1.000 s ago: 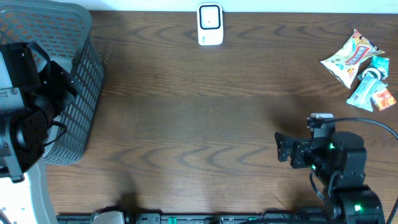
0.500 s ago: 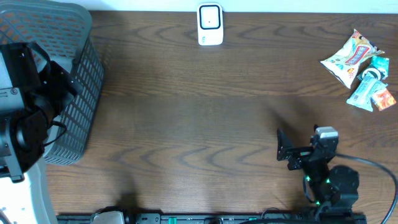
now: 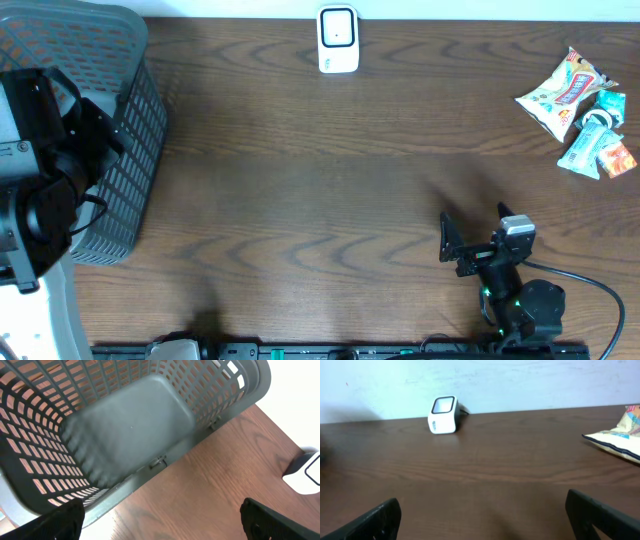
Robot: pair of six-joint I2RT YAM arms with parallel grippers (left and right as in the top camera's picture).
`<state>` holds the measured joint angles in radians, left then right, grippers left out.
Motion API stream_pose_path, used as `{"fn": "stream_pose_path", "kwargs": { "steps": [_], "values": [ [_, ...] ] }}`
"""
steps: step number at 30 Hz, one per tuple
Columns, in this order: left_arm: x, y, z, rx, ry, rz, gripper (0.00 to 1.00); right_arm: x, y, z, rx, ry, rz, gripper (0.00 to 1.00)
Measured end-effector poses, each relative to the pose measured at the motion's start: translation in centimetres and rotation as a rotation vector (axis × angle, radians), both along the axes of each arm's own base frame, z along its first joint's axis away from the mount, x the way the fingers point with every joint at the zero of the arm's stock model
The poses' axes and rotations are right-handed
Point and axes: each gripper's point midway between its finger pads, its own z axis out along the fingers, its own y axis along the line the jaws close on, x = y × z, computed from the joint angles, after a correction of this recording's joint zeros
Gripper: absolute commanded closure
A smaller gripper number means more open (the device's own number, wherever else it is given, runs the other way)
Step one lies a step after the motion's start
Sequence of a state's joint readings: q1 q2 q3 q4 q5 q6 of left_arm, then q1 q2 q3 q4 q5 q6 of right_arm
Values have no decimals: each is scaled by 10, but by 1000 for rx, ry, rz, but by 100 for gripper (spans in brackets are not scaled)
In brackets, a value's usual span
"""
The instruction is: Scan the item barcode
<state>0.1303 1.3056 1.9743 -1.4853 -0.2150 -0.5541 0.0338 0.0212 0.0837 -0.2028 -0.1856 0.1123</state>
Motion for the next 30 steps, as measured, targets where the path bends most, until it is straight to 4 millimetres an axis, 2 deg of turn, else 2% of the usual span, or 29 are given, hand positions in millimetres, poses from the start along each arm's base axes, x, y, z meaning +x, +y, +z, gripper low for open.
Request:
{"fn": "stream_pose_path", "kwargs": {
  "steps": [4,11,21,30],
  "values": [
    [0,0,0,0,-1,0,2,1,0,2,1,-23,2,1],
    [0,0,0,0,0,0,2,4,0,21,-6,-123,-2,1],
    [0,0,0,0,0,0,2,9,-12,-1,-17,-75,-71,1],
    [0,0,0,0,0,0,2,9,-19,-2,-100,-84,-102,1]
  ]
}}
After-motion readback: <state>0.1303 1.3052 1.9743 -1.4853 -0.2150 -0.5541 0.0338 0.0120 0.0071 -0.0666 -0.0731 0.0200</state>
